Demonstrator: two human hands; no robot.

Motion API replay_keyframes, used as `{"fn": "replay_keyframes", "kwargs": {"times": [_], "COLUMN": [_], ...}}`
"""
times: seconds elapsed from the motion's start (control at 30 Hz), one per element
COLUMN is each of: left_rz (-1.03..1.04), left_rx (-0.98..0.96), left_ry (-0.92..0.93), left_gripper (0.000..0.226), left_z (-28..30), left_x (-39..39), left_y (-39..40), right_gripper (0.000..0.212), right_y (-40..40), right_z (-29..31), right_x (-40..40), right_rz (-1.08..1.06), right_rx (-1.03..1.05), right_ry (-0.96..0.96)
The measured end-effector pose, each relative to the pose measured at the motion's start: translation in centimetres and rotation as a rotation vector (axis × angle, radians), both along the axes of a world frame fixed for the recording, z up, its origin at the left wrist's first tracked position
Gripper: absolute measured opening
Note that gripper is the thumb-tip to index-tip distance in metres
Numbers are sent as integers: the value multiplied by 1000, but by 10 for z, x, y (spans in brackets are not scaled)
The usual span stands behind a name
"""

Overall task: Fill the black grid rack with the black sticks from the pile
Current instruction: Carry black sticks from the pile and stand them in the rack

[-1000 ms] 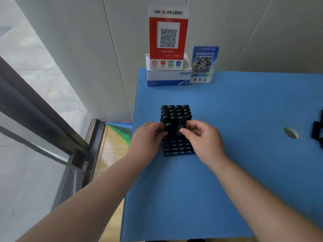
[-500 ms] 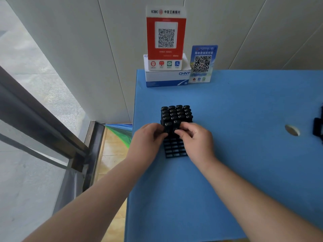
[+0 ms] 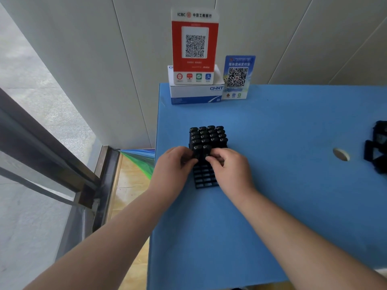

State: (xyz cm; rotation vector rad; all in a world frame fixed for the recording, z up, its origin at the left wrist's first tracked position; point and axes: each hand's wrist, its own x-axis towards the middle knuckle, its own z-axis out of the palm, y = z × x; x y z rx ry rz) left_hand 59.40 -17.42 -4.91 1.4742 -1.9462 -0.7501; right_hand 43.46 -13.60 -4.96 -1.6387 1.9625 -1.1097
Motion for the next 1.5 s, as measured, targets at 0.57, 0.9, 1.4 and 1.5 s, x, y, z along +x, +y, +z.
{"fn": "replay_keyframes", "kwargs": {"times": [0.57,0.9,1.4,1.5], "left_rz": [-88,-345,-647,-680], "left_rx": [25,-261,-290,-280], "left_ry": [-119,-439,-347,-327], "left_gripper": [5,48,52,52], "left_z": [44,57,58,54], "left_x": [-59,-183,-376,-412], "left_y": [75,168,236,231], "right_gripper": [16,39,47,47], "right_y": [96,250,363,361], "right_z": [35,62,64,62], "right_x": [-96,-227,-376,-406], "right_rz": [-10,-247,-490,-505], "right_rx": [-110,102,268,294], "right_ry": [197,463,495,504]}}
